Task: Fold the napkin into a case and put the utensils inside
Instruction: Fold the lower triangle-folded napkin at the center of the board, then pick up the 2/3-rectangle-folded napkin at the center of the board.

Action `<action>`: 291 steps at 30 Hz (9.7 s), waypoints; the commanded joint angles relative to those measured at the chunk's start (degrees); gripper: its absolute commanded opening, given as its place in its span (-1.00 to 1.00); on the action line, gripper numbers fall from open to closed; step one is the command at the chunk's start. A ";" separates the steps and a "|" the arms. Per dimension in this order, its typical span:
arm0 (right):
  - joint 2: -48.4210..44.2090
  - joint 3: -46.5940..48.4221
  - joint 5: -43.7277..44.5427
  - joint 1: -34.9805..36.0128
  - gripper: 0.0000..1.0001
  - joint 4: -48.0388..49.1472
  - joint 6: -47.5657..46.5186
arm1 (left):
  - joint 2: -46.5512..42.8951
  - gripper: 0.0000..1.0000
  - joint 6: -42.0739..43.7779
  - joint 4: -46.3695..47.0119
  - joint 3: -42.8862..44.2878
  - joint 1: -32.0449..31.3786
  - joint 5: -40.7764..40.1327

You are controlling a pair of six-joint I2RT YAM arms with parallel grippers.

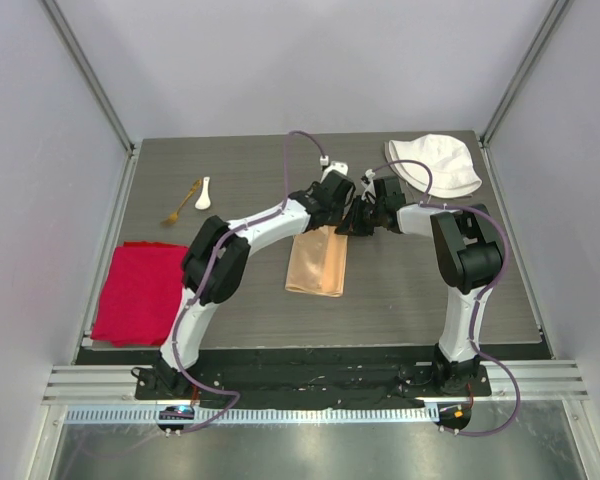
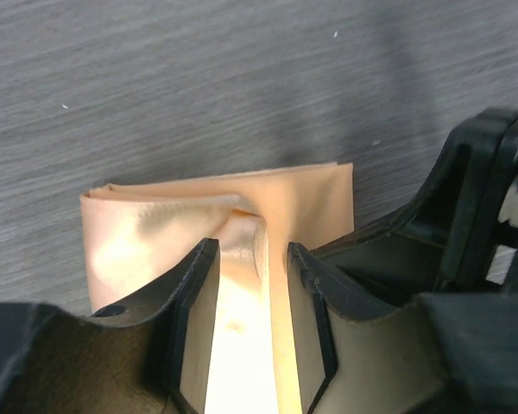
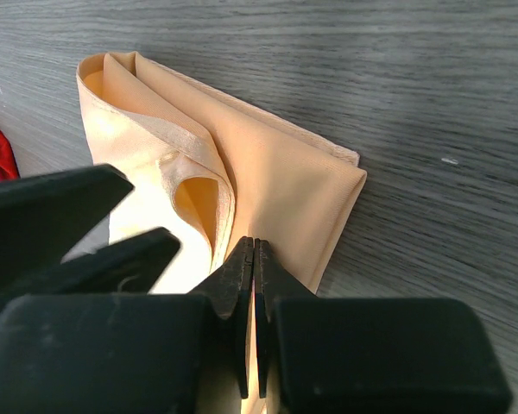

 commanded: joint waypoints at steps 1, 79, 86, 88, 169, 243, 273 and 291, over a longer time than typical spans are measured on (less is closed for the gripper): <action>0.81 0.49 1.02 -0.15 -0.87 0.04 -1.38 | 1.25 -0.16 1.41 -1.26 3.11 -1.25 -5.56; 2.92 2.60 1.29 -0.15 -0.98 -2.77 -3.92 | -13.25 -0.89 -11.68 1.20 -22.63 -6.97 13.70; 3.01 2.86 1.46 -0.24 -0.98 -3.12 -4.45 | -14.31 -0.95 -11.25 0.23 -26.32 -6.88 11.15; 3.10 2.86 1.55 -0.15 -0.98 -3.21 -4.45 | -14.57 -0.95 -10.63 -0.47 -26.68 -6.88 10.27; 16.80 4.36 -19.01 16.64 -0.91 30.27 18.14 | -35.48 -0.96 -10.01 12.19 -54.63 8.41 19.75; -12.02 -13.40 -7.76 13.03 -0.98 5.84 5.04 | -26.18 -0.37 -2.54 -3.20 -35.55 -4.95 7.45; -5.08 -16.56 -8.12 13.39 -0.98 10.85 5.66 | -23.45 -1.00 -1.14 -4.25 -32.22 -4.95 7.27; -7.71 -16.83 -7.06 13.39 -0.98 9.89 6.27 | -19.67 -1.00 -6.85 2.69 -32.12 -3.98 16.15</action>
